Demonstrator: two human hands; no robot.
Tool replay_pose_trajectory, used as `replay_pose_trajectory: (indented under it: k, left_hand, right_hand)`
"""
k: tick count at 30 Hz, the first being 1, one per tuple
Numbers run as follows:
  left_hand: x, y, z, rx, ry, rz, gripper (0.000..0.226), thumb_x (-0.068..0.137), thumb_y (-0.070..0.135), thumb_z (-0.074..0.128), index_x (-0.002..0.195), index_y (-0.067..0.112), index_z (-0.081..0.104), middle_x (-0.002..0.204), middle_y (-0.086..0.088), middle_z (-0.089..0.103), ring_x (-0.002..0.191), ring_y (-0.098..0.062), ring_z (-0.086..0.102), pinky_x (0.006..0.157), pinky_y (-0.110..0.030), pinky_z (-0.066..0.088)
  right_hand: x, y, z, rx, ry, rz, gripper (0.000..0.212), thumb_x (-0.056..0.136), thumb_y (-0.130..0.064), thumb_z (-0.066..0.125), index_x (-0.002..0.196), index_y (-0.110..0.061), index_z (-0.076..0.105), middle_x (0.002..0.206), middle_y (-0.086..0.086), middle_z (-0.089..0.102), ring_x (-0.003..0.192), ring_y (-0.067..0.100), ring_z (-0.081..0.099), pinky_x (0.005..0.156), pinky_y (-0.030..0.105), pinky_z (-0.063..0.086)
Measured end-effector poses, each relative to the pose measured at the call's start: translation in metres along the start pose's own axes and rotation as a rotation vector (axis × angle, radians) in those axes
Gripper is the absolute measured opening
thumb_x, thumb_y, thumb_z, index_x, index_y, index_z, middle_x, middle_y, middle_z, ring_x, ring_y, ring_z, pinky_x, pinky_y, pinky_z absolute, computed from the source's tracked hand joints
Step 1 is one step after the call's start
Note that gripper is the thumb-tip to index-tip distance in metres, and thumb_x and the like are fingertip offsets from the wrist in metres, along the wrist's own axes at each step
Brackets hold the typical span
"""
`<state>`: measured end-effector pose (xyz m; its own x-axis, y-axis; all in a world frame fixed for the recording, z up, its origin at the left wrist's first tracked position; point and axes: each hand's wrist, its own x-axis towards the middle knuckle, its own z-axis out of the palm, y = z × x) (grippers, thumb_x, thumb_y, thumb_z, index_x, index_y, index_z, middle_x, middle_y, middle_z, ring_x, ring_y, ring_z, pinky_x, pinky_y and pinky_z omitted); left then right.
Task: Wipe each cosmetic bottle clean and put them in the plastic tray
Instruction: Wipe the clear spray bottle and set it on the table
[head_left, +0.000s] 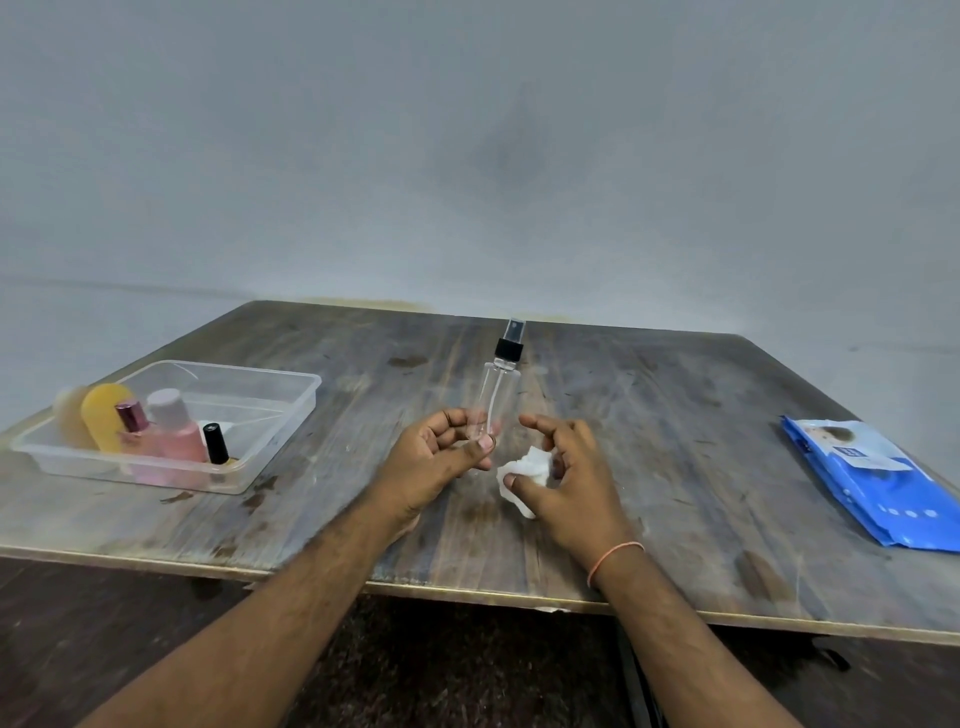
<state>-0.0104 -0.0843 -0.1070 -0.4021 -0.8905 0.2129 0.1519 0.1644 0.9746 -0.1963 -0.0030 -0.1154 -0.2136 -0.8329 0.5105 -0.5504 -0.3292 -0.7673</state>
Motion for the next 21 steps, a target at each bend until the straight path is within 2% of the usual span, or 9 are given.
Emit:
replay_pose_trajectory:
  k: [4, 9, 12, 17, 21]
  left_hand:
    - [0.0000, 0.0004, -0.0003, 0.011, 0.003, 0.010, 0.031, 0.098, 0.007, 0.075, 0.129, 0.006, 0.069, 0.123, -0.007, 0.082, 0.082, -0.011, 0.077, 0.074, -0.017, 0.057]
    - [-0.0004, 0.0010, 0.0004, -0.029, -0.001, 0.018, 0.033, 0.093, 0.013, 0.078, 0.125, 0.010, 0.070, 0.121, -0.005, 0.082, 0.083, -0.015, 0.078, 0.078, -0.021, 0.060]
    - [0.0004, 0.0004, 0.0002, -0.025, -0.005, 0.014, 0.030, 0.097, 0.007, 0.076, 0.126, 0.010, 0.069, 0.121, -0.005, 0.082, 0.081, -0.013, 0.077, 0.078, -0.020, 0.060]
    - [-0.0003, 0.0012, 0.0014, -0.019, 0.009, 0.016, 0.030, 0.098, 0.004, 0.074, 0.127, 0.008, 0.069, 0.122, -0.007, 0.082, 0.077, -0.011, 0.076, 0.074, -0.017, 0.058]
    - [0.0004, -0.0001, 0.0010, -0.022, 0.010, 0.020, 0.030, 0.098, 0.003, 0.075, 0.126, 0.009, 0.069, 0.122, -0.008, 0.082, 0.080, -0.012, 0.077, 0.078, -0.020, 0.060]
  right_hand:
    - [0.0013, 0.0049, 0.0013, -0.027, 0.032, -0.020, 0.061, 0.085, -0.003, 0.083, 0.130, -0.041, 0.068, 0.107, -0.017, 0.050, 0.101, -0.003, 0.057, 0.083, 0.009, 0.048]
    - [0.0023, 0.0018, 0.0001, 0.059, -0.015, -0.014, 0.062, 0.084, 0.005, 0.081, 0.124, -0.040, 0.068, 0.119, -0.013, 0.054, 0.103, 0.003, 0.063, 0.082, 0.009, 0.052]
    - [0.0018, 0.0006, -0.0008, 0.079, -0.040, -0.009, 0.066, 0.080, 0.011, 0.079, 0.119, -0.041, 0.068, 0.123, -0.013, 0.055, 0.102, -0.002, 0.061, 0.080, 0.011, 0.053]
    - [0.0014, 0.0011, -0.0003, 0.044, 0.012, -0.028, 0.055, 0.080, 0.009, 0.080, 0.116, -0.032, 0.074, 0.107, -0.017, 0.053, 0.082, -0.007, 0.054, 0.072, 0.008, 0.044]
    - [0.0010, 0.0056, 0.0017, 0.023, 0.019, -0.028, 0.055, 0.082, 0.009, 0.077, 0.117, -0.033, 0.075, 0.104, -0.017, 0.055, 0.065, 0.007, 0.052, 0.065, 0.013, 0.045]
